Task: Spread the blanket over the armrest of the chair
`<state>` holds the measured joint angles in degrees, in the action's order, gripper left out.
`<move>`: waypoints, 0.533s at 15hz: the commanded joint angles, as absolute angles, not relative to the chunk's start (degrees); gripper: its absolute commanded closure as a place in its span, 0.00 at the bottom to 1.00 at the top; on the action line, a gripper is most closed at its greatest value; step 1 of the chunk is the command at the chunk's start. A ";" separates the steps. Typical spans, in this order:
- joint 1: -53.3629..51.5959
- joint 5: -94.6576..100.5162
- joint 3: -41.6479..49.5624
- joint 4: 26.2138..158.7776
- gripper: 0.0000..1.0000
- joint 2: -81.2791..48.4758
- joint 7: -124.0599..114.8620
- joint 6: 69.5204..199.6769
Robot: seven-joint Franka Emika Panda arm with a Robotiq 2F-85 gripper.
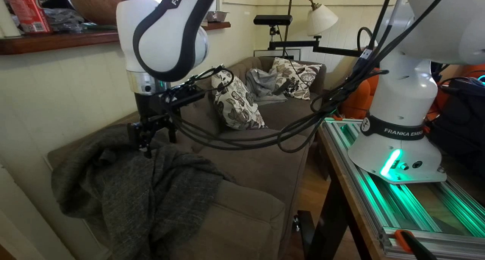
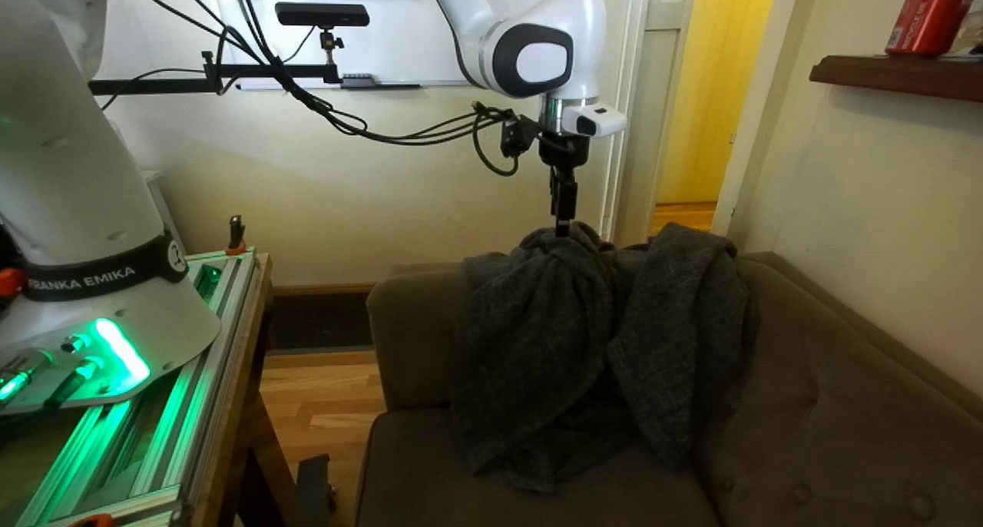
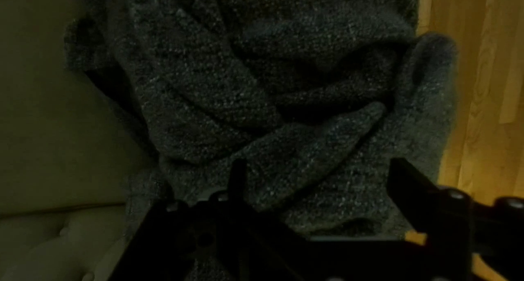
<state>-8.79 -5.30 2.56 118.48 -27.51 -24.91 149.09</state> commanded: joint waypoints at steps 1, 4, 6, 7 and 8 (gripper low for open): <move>-7.93 -8.47 0.41 116.12 0.43 -32.16 -24.44 153.81; -8.43 -8.55 0.15 114.83 0.55 -35.27 -24.36 157.24; -8.89 -8.14 0.61 114.22 0.71 -36.69 -24.53 158.63; -9.10 -7.98 0.86 114.12 0.77 -37.06 -24.59 158.95; -9.16 -8.01 0.90 114.21 0.85 -37.00 -24.60 159.10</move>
